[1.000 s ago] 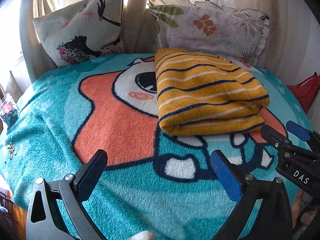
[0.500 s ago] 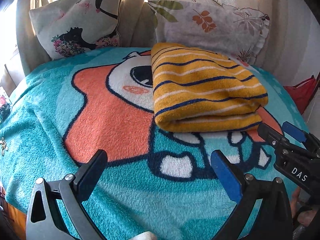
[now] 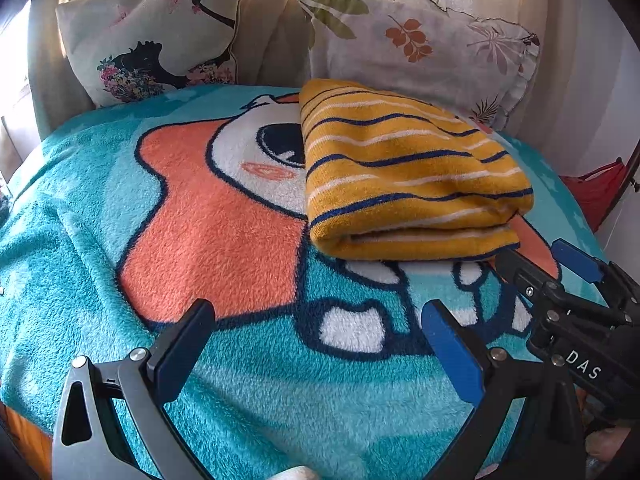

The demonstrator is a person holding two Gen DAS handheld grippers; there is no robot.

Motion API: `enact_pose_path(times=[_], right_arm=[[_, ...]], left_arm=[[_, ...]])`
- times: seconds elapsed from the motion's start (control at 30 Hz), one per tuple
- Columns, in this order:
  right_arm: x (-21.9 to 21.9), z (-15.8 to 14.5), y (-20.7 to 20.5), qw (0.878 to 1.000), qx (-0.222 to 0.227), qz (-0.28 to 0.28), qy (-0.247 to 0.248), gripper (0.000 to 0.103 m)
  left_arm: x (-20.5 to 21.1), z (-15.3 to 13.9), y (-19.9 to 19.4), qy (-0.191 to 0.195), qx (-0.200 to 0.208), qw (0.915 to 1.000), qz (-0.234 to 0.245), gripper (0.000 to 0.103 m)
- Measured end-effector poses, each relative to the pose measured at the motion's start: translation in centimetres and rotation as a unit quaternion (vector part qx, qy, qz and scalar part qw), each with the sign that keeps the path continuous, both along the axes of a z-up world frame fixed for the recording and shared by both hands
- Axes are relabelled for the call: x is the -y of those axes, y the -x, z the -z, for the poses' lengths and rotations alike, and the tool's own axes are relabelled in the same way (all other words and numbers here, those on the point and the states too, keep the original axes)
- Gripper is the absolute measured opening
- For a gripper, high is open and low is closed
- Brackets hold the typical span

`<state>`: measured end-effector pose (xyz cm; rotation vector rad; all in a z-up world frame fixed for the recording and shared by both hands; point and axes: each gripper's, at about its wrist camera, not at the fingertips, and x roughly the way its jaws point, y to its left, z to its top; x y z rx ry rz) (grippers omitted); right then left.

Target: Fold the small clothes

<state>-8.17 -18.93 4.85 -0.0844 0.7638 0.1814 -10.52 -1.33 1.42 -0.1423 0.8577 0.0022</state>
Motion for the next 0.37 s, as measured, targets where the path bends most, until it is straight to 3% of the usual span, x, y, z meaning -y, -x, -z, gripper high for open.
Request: enact_pose_path(times=[0.23,0.37], right_arm=[[-0.7,-0.2,-0.3,1.000,-0.004,-0.003,-0.001,0.089],[-1.3,-0.1,-0.5,1.000,-0.008,-0.009,-0.005,0.089]], left_arm=[[-0.7,-0.2,0.3,0.019,0.010,0.9998,0.005,0.103],[-0.9,-0.6,0.5,0.006,0.018,0.9998,-0.001,0.103]])
